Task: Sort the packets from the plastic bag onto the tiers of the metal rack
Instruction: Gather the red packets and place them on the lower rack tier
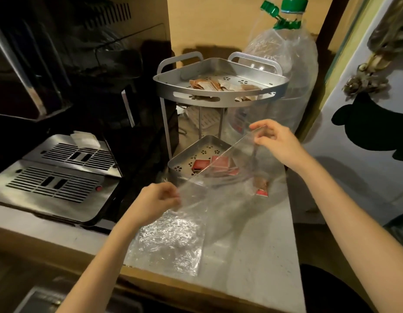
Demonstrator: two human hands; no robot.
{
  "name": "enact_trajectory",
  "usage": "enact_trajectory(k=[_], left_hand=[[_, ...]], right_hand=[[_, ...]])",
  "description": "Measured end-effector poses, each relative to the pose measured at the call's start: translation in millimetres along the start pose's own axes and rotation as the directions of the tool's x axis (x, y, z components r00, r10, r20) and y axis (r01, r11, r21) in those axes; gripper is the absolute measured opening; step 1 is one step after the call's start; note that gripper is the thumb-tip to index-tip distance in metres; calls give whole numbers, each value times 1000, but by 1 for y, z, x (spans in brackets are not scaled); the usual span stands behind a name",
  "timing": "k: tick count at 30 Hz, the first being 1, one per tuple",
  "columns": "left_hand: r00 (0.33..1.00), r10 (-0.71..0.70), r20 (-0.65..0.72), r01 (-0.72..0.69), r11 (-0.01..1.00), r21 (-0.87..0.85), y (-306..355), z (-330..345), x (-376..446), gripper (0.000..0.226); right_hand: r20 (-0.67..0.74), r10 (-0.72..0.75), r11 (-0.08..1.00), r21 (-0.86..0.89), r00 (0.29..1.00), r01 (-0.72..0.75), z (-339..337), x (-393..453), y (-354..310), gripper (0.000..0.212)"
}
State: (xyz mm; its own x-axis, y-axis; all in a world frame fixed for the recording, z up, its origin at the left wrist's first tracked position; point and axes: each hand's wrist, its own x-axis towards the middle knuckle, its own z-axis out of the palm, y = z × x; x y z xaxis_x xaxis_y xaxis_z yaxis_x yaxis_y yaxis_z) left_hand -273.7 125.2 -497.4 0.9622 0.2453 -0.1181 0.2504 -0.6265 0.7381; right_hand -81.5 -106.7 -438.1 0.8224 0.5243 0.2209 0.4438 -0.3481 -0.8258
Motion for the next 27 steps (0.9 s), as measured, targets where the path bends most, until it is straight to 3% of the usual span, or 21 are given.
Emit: enact_trajectory(k=[3, 6, 9, 13, 16, 18, 20, 22, 23, 26, 27], left_hand=[[994, -68, 87, 77, 992, -102, -10, 9, -9, 29], [983, -86, 161, 87, 996, 1, -17, 11, -12, 54], [986, -88, 144, 82, 996, 44, -21, 11, -13, 71], [988, -91, 122, 117, 967, -227, -25, 10, -16, 84], [979, -117, 169, 186, 854, -486, -33, 7, -22, 84], [980, -130, 151, 190, 844, -502, -38, 8, -25, 85], [988, -133, 83, 152, 941, -302, -46, 15, -28, 86], [993, -118, -13, 119, 991, 68, -55, 27, -28, 80], [994, -94, -62, 106, 968, 228, -60, 35, -28, 74], [995, 17, -102, 36, 864, 502, -72, 53, -21, 59], [996, 40, -81, 12, 833, 553, -74, 58, -17, 57]], right_hand=[[8, 38, 999, -11, 999, -37, 23, 15, 0, 31], [24, 41, 999, -30, 999, -40, 50, 28, -2, 32], [62, 59, 998, -5, 996, -59, 78, 39, -3, 30], [179, 53, 998, 10, 982, -56, 119, 54, -2, 36], [255, 66, 993, -108, 965, -39, 143, 62, -2, 38], [325, 11, 975, -214, 946, 63, 159, 69, 4, 27], [299, 11, 925, -366, 954, 104, 179, 75, 3, 30], [244, 176, 934, -347, 954, -83, 201, 74, 12, 18], [276, 182, 911, -408, 944, -57, 207, 71, 18, 10], [394, 119, 920, -390, 911, 48, 221, 63, 29, 31], [402, 134, 933, -360, 906, 22, 224, 60, 30, 33]])
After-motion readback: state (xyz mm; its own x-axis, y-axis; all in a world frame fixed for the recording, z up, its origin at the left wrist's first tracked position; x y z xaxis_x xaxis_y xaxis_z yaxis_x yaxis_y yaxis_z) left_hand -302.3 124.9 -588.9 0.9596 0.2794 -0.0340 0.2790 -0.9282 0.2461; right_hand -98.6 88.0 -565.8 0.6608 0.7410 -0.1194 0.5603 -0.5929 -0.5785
